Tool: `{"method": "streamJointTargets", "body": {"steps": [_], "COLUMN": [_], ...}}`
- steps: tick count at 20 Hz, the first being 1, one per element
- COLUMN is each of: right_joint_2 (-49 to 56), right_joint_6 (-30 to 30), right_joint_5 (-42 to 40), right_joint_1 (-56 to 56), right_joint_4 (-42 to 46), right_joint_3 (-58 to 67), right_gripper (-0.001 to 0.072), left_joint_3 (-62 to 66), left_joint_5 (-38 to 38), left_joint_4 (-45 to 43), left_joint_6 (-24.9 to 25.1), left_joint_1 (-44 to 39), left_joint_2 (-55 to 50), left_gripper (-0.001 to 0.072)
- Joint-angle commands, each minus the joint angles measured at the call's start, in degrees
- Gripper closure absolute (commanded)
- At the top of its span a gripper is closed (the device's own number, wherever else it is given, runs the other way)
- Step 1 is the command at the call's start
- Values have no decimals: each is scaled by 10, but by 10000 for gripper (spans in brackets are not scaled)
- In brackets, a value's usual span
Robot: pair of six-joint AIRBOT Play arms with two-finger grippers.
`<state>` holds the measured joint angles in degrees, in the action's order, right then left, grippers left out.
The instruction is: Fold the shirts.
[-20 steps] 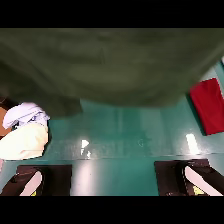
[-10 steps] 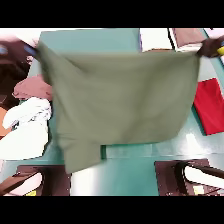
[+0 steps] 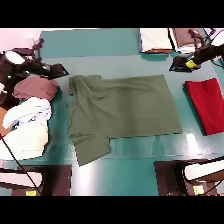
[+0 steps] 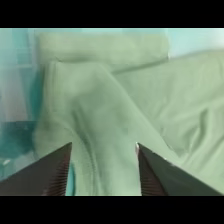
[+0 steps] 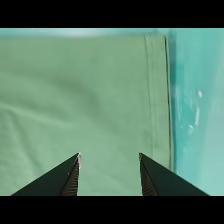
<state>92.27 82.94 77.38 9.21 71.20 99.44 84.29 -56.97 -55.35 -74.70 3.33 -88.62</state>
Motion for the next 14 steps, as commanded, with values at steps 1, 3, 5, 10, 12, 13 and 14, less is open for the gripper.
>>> {"method": "streamJointTargets", "body": {"steps": [1, 3, 5, 10, 12, 13, 14], "right_joint_2": [-20, -69, -129, -250, -274, -279, -280], "right_joint_6": [-26, -35, -44, -66, -84, -89, -90], "right_joint_5": [39, 56, 57, 52, 46, 41, 34], "right_joint_1": [34, 68, 106, 219, 256, 267, 274], "right_joint_4": [-26, -25, -24, -25, -25, -26, -25], "right_joint_3": [0, -82, -197, -490, -574, -602, -622], "right_gripper": [281, 281, 281, 185, 187, 193, 193], "left_joint_3": [42, 3, -77, -302, -364, -385, -400], "left_joint_5": [-111, -140, -138, -125, -125, -125, -125], "left_joint_4": [-20, -94, -120, -117, -117, -117, -117], "left_joint_6": [-14, -23, -31, -38, -49, -50, -55], "left_joint_1": [50, 59, 57, 57, 57, 57, 58], "left_joint_2": [15, 58, 114, 265, 314, 331, 344], "left_gripper": [224, 224, 224, 224, 224, 224, 224]}}
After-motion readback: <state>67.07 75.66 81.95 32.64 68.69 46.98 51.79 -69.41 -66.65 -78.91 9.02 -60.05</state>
